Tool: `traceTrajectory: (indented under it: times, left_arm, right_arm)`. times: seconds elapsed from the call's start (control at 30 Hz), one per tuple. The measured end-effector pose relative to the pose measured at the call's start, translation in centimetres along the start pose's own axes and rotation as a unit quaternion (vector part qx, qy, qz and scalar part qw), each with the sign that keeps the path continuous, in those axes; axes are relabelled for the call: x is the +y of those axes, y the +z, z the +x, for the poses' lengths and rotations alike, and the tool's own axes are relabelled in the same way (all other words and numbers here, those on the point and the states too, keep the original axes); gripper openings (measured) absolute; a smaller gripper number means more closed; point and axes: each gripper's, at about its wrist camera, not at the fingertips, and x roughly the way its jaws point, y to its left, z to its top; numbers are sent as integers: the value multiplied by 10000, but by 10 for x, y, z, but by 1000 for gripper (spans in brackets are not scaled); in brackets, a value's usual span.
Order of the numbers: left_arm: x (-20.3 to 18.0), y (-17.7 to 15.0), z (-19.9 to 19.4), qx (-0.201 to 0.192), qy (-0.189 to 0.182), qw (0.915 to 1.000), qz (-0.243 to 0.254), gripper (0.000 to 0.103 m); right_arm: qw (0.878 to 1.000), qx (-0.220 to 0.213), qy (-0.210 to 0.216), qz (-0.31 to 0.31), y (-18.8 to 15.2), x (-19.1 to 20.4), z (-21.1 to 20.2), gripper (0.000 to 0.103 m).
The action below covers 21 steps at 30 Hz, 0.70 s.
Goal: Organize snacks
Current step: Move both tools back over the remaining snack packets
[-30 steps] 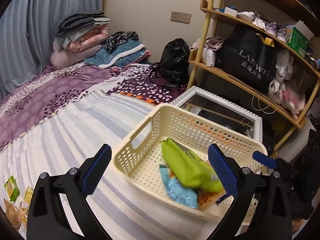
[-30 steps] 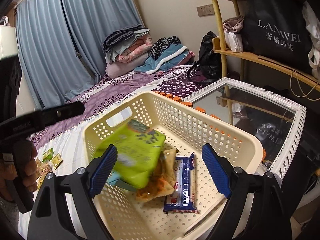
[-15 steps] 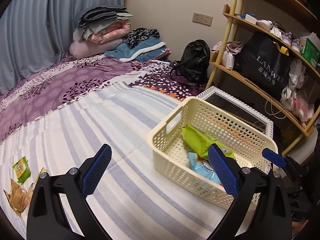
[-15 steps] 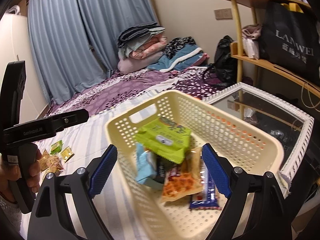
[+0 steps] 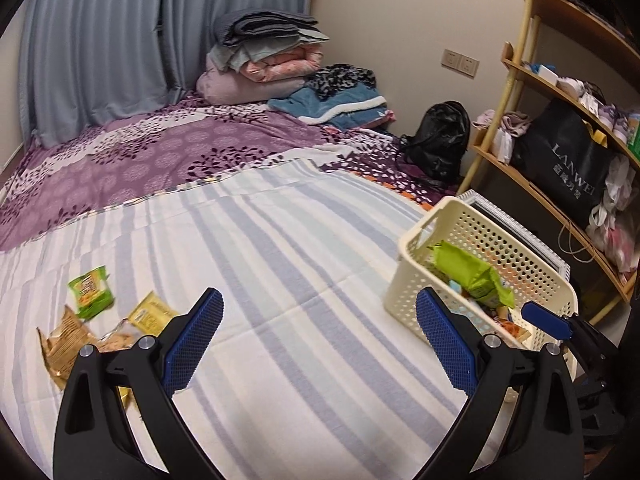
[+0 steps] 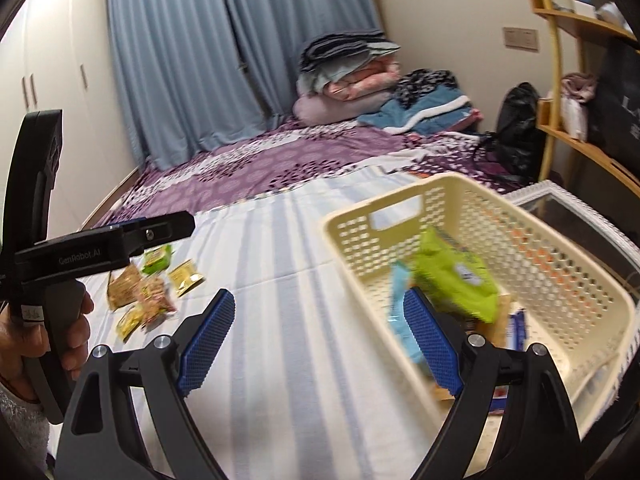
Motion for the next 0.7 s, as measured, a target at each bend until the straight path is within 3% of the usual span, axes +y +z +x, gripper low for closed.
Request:
traceTrajectory:
  times: [0.7]
  left_arm:
    - [135,-55,-38,115,905,9910,-980,98]
  right_arm:
    - [9944,657,530,-637,-16,85,44,86]
